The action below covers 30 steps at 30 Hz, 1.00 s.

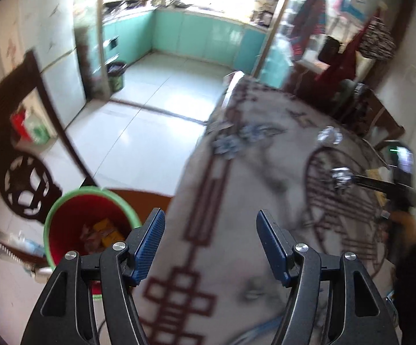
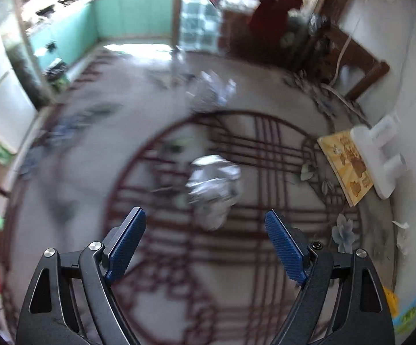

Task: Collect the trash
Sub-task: 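Grasp the crumpled white paper with the left tool while the right tool grasps crumpled newspaper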

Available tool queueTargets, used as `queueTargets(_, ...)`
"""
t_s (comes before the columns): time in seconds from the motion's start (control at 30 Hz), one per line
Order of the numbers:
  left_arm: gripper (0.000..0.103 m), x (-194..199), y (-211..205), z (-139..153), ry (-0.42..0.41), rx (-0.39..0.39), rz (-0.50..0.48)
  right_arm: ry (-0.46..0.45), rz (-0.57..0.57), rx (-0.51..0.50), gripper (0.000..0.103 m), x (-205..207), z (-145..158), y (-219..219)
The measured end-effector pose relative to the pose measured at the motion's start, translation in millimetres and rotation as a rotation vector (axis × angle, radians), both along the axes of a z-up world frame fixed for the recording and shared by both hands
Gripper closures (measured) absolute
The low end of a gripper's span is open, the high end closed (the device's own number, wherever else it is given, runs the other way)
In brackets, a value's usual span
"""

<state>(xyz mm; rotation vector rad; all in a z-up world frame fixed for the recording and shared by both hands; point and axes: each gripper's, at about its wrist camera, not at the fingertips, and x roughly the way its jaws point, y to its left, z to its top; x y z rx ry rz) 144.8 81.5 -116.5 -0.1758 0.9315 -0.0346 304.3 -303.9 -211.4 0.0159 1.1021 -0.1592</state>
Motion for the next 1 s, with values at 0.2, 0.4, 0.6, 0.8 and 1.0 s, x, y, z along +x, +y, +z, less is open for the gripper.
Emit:
queueTargets(0.2,0.038,20.8,-63.6,21.4,-0.031,0.032,-0.050,0.108,0.000,0.129,0.038,36.7,-52.5,-29.2)
queueTargets(0.4,0.038,78.2,-142.3,16.4,-0.005,0.018,-0.128,-0.018,0.072,0.223,0.057,-3.2,-26.2,-35.6)
queueTargets(0.6,0.038,171.4,-251.8,11.8,-0.104,0.076,-0.299,-0.096,0.032,0.282,0.056,-78.8,-10.5,-72.1)
queueTargets(0.8,0.038,293.3,-373.9,-40.6,-0.073,0.199,-0.460,-0.104,-0.033,0.298,0.056,-96.6,-16.0,-107.1)
queueTargets(1.0,0.038,357.5,-402.8,-113.7,0.084,0.178,-0.412,-0.104,-0.076,0.334,0.056,-91.5,-29.2,-121.5)
